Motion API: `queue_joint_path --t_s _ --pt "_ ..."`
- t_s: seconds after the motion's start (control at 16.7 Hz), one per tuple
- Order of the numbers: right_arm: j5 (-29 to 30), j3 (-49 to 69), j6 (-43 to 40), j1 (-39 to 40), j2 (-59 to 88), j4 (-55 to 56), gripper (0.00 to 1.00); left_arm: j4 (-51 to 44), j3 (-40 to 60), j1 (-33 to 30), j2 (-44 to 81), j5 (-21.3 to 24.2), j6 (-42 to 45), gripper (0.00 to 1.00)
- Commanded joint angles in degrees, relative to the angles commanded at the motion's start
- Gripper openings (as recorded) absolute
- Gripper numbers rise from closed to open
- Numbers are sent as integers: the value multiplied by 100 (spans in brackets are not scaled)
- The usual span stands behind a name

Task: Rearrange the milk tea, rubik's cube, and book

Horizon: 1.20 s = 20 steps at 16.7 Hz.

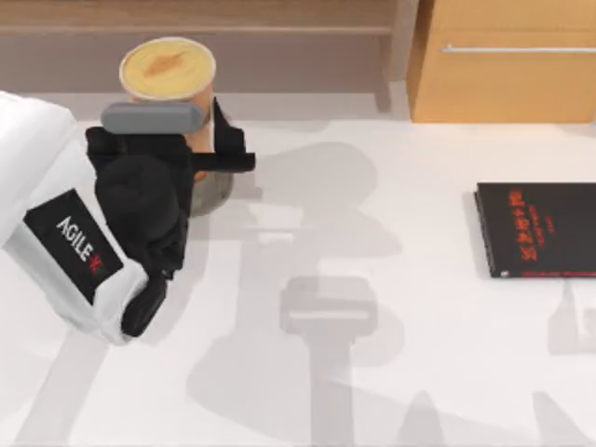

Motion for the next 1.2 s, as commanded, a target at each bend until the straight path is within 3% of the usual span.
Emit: queue_joint_path --t_s 0.12,0.66,1.2 --pt "0 0 0 0 0 0 100 0 0 0 0 0 0 100" --pt "0 0 0 0 0 0 100 16 -22 1 -11 -7 3 100" --pt "0 0 0 0 0 0 100 428 -659 -175 -211 -206 7 100"
